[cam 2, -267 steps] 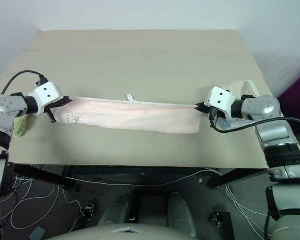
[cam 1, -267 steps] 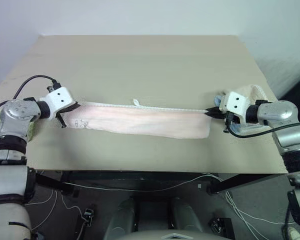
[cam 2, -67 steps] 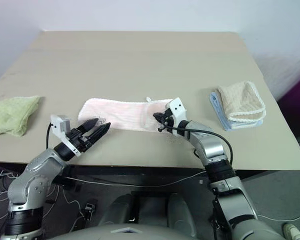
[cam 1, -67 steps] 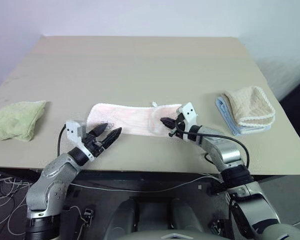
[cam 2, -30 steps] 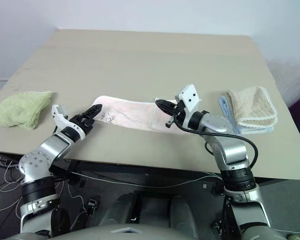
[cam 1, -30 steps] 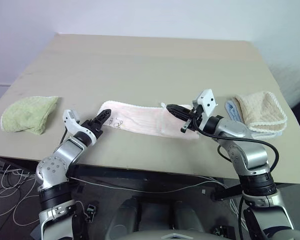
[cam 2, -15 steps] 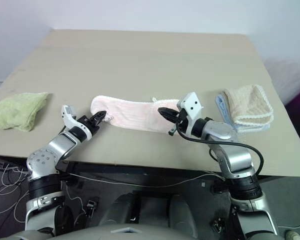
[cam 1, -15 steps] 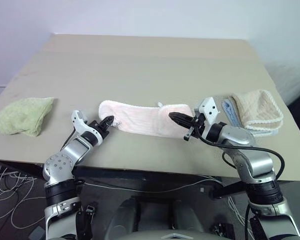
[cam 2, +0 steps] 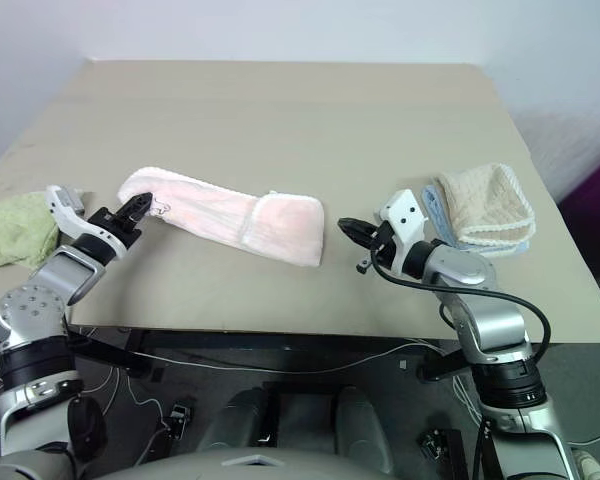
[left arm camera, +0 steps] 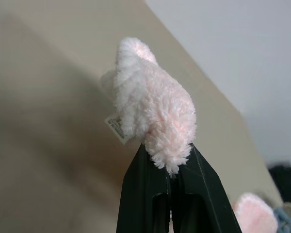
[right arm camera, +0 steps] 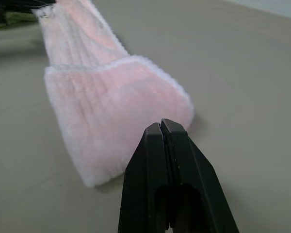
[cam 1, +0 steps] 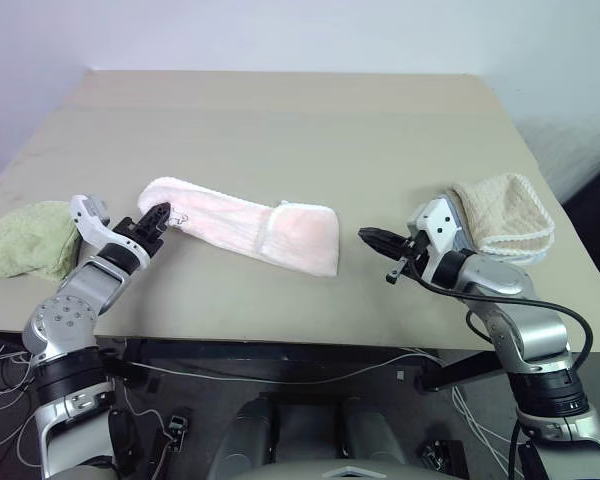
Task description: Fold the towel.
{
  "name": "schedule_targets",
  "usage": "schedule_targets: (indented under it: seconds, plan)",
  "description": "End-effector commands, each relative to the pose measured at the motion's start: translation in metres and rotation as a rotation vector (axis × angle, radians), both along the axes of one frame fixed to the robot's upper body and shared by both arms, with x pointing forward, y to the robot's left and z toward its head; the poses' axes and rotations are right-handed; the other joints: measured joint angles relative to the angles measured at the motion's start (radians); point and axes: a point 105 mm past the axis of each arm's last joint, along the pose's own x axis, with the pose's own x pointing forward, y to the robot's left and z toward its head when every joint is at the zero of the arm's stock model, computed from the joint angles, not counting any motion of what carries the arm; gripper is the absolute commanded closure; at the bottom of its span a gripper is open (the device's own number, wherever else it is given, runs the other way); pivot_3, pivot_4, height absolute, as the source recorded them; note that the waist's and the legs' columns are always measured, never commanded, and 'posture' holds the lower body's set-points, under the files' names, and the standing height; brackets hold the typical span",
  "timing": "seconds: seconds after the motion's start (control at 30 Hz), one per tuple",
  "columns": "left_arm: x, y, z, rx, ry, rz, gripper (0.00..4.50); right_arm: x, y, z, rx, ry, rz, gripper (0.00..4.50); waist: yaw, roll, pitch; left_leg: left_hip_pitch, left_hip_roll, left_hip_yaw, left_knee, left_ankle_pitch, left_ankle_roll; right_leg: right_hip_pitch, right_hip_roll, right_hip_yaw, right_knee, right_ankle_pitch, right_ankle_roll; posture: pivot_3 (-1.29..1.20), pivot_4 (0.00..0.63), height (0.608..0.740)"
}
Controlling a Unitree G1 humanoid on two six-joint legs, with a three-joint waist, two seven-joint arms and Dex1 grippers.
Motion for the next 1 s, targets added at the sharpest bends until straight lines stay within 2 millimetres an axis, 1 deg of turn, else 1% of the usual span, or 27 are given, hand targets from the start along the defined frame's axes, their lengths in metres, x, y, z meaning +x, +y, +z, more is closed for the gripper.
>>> schedule_targets:
  seconds: [0.03,0.17,0.2,0.27,0.37,0.4,0.53,0.6,0.7,0.87,1.0]
  plan:
    - [0.001,-0.032,0.024,0.155,-0.104,-0.154,4.49,0.004,-0.008,0.012,-0.005,-0.056,-0.025,4.5,0.001,0.0,0.0,0.0,0.0,0.0,0.0,0.0,0.0,0.0,0.0,0.0,0.0,0.0,0.0,0.0,0.15,0.74]
    - [-0.002,-0.088,0.038,0.316,-0.211,-0.364,4.49,0.006,-0.009,0.011,-0.005,-0.06,-0.035,4.5,0.003,0.0,0.0,-0.001,0.0,0.0,0.0,0.0,0.0,0.0,-0.001,0.0,0.0,0.0,0.0,0.0,0.15,0.74]
    - [-0.005,-0.111,0.043,0.353,-0.25,-0.441,4.49,0.007,-0.009,0.011,-0.004,-0.061,-0.04,4.5,0.002,0.0,0.0,-0.001,0.0,0.0,0.0,0.0,0.0,0.0,-0.001,0.0,0.0,0.0,0.0,0.0,0.15,0.74]
    - [-0.012,-0.151,0.047,0.403,-0.292,-0.567,4.49,0.008,-0.011,0.011,-0.006,-0.065,-0.058,4.5,0.002,0.0,0.0,-0.001,0.0,0.0,0.0,0.0,0.0,0.0,-0.001,0.0,-0.001,0.0,0.0,0.0,0.15,0.74]
    - [-0.022,-0.185,0.045,0.481,-0.321,-0.679,4.49,0.01,-0.016,0.01,-0.009,-0.073,-0.09,4.5,-0.003,0.0,0.0,-0.001,0.0,0.001,0.0,0.0,0.0,0.0,0.0,0.001,-0.001,0.0,0.0,0.0,0.15,0.74]
    - [-0.024,-0.194,0.039,0.525,-0.306,-0.707,4.49,0.011,-0.019,0.01,-0.011,-0.076,-0.104,4.5,-0.006,0.0,0.0,-0.001,0.0,0.001,-0.001,0.0,0.0,-0.001,0.0,0.002,-0.001,0.0,0.0,0.0,0.15,0.74]
    - [-0.026,-0.213,0.017,0.7,-0.263,-0.766,4.49,0.012,-0.025,0.011,-0.013,-0.086,-0.132,4.5,-0.007,0.001,0.001,0.0,0.001,0.002,-0.002,0.0,0.0,-0.002,0.002,0.004,0.0,0.0,0.0,0.0,0.15,0.74]
    - [-0.023,-0.216,0.006,0.79,-0.246,-0.772,4.49,0.012,-0.026,0.012,-0.012,-0.089,-0.136,4.5,-0.003,0.0,0.001,0.0,0.001,0.003,-0.001,0.0,0.0,-0.002,0.002,0.004,0.0,0.0,0.0,0.0,0.15,0.74]
    - [-0.018,-0.214,-0.006,0.883,-0.236,-0.772,4.49,0.011,-0.025,0.012,-0.011,-0.091,-0.136,4.5,-0.001,0.0,0.001,0.0,0.0,0.003,-0.001,0.0,0.0,-0.002,0.002,0.004,0.0,0.0,0.0,0.0,0.15,0.74]
    - [-0.019,-0.217,-0.011,0.906,-0.244,-0.793,4.49,0.01,-0.024,0.011,-0.009,-0.09,-0.137,4.5,-0.002,0.0,0.001,0.0,0.0,0.003,-0.001,0.0,0.0,-0.002,0.001,0.003,0.0,0.0,0.0,0.0,0.15,0.74]
    - [-0.021,-0.219,-0.013,0.876,-0.248,-0.808,4.49,0.009,-0.023,0.011,-0.008,-0.09,-0.133,4.5,-0.001,0.0,0.001,0.0,0.0,0.003,-0.001,0.0,0.0,-0.002,0.001,0.003,0.0,0.0,0.0,0.0,0.15,0.74]
